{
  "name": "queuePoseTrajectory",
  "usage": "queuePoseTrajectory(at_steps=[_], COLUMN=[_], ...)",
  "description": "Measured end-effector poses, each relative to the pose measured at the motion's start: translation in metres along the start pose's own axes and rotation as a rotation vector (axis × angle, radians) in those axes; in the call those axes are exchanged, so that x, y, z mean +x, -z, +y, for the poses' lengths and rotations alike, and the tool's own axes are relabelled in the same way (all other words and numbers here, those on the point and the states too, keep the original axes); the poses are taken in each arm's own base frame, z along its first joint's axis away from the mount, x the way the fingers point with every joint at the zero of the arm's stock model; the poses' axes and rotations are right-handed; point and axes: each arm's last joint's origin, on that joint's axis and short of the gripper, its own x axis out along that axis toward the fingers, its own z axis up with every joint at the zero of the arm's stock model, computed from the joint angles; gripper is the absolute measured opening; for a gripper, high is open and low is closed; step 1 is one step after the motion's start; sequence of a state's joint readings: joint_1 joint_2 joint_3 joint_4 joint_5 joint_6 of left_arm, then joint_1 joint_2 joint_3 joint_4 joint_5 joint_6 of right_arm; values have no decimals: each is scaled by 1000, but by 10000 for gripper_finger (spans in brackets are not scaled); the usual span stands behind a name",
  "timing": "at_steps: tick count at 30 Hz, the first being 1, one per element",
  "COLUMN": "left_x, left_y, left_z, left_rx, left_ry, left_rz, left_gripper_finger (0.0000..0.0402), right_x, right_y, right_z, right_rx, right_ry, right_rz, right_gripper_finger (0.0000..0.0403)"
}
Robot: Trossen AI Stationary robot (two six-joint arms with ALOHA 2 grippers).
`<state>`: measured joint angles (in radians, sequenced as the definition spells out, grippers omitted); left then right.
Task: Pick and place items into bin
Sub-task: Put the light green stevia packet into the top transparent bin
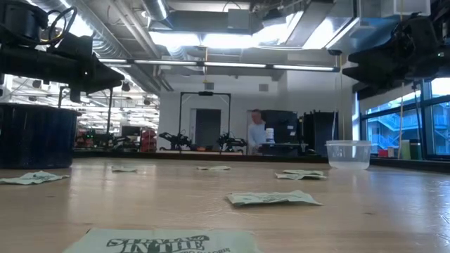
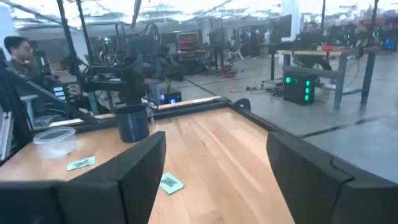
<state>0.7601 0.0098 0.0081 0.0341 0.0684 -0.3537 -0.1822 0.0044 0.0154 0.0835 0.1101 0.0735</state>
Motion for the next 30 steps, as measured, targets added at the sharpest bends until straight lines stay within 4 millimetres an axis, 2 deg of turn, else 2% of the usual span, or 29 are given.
queuePoseTrajectory(at_steps=[3, 7, 11, 14, 19, 22, 24, 30], left_x=[0, 0, 0, 0, 0, -1, -1, -1], left_y=[0, 0, -2, -3, -4, -4, -4, -4], left_z=[0, 0, 1, 2, 4, 5, 5, 5], left_rx=[0, 15, 36, 46, 57, 63, 63, 103], left_ry=[-1, -7, -39, -76, -146, -184, -198, -201], left_rz=[0, -5, -32, -49, -72, -84, -89, -85], left_gripper_finger=[106, 106, 107, 106, 107, 106, 106, 106], right_x=[-1, -2, 6, 21, 60, 81, 90, 100], right_y=[-8, -35, -67, -88, -114, -114, -107, -65], right_z=[0, 2, 7, 14, 38, 58, 72, 104], right_rx=[-3, -9, -56, -97, -105, -74, -45, 148], right_ry=[0, 2, -9, -40, -117, -127, -68, 307], right_rz=[-7, 14, 91, 223, 526, 781, 953, 1395], right_gripper_finger=[282, 275, 266, 260, 251, 247, 245, 234])
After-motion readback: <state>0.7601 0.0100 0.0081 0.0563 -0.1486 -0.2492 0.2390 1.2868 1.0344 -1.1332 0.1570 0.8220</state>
